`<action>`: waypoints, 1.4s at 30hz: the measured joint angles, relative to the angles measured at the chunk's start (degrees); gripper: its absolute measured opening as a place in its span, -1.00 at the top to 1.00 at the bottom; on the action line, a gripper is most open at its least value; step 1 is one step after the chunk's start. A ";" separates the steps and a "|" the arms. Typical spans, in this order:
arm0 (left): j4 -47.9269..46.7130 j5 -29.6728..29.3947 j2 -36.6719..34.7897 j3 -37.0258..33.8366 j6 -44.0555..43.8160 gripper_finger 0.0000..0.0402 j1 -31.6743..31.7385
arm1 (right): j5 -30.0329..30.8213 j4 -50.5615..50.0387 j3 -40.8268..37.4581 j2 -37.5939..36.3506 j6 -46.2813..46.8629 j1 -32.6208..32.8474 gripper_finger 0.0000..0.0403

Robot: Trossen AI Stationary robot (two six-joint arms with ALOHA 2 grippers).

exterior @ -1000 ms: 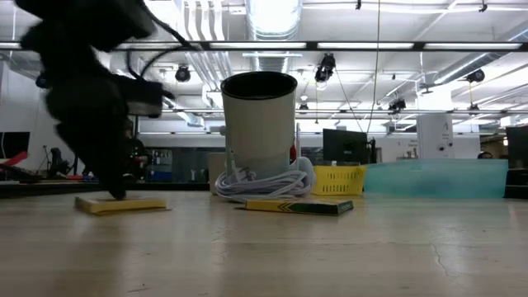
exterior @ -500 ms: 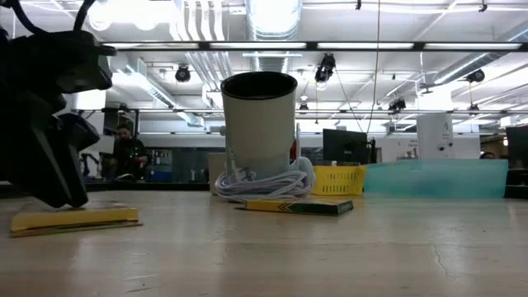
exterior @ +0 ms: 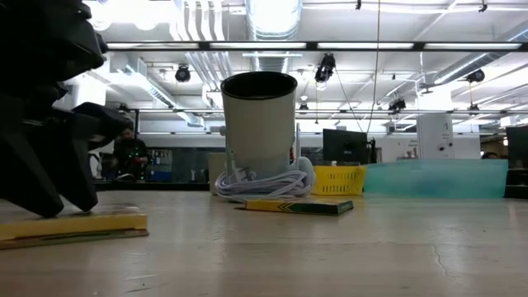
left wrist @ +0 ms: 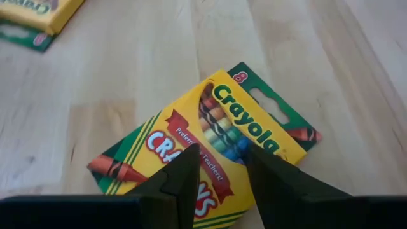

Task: Pick & Place School Supplies
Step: Put the pack of crayon into the gray bin

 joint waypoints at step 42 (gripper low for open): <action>23.40 4.93 9.64 0.16 22.82 0.33 8.89 | 2.17 52.99 -45.64 6.32 -5.30 -2.35 0.66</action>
